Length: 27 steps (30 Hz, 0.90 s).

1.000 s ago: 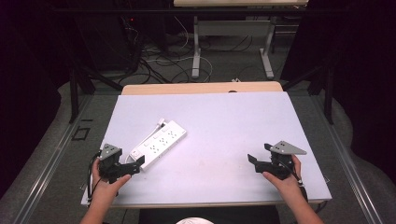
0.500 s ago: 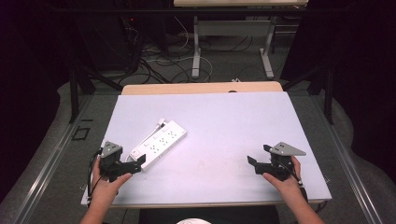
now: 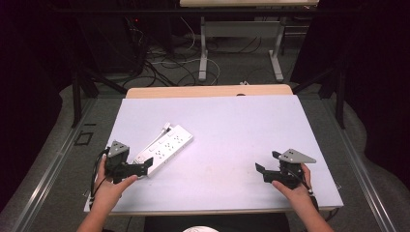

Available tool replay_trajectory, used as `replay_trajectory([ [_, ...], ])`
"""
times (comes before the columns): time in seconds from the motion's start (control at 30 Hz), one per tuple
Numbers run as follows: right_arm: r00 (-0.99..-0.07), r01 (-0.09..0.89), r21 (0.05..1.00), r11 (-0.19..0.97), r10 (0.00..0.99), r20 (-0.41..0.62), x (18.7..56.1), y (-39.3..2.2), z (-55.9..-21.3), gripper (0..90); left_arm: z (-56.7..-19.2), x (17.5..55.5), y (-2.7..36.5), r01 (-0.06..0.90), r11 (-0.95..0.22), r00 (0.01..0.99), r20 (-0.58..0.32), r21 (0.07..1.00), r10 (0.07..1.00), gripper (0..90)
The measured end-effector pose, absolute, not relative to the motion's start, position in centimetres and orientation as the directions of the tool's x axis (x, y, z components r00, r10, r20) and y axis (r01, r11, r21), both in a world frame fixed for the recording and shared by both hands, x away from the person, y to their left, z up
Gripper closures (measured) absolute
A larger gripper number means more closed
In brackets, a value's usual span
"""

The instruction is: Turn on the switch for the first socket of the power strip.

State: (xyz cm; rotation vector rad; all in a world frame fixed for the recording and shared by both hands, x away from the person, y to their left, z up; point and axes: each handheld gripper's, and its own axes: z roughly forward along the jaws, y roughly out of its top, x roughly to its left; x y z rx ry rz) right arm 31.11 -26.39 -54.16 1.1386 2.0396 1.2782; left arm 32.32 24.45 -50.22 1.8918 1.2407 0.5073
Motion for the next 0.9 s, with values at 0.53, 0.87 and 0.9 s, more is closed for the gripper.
replay_trajectory([
  [0.53, -0.531, 0.415, 0.888, 0.199, 0.845, 0.059, 31.2, -26.5, -54.4, 17.3, -48.5, 33.2, 24.3, 0.568, -0.275, 0.471, -0.033, 0.776, 0.881, 2.7],
  [0.87, -0.533, 0.433, 0.882, 0.187, 0.842, 0.084, 31.2, -26.6, -54.6, 17.3, -47.5, 33.6, 24.3, 0.58, -0.311, 0.482, -0.01, 0.753, 0.876, 4.2],
  [0.9, -0.531, 0.437, 0.88, 0.185, 0.843, 0.087, 31.2, -26.6, -54.6, 17.4, -47.3, 33.7, 24.4, 0.578, -0.316, 0.486, -0.006, 0.752, 0.874, 4.6],
])
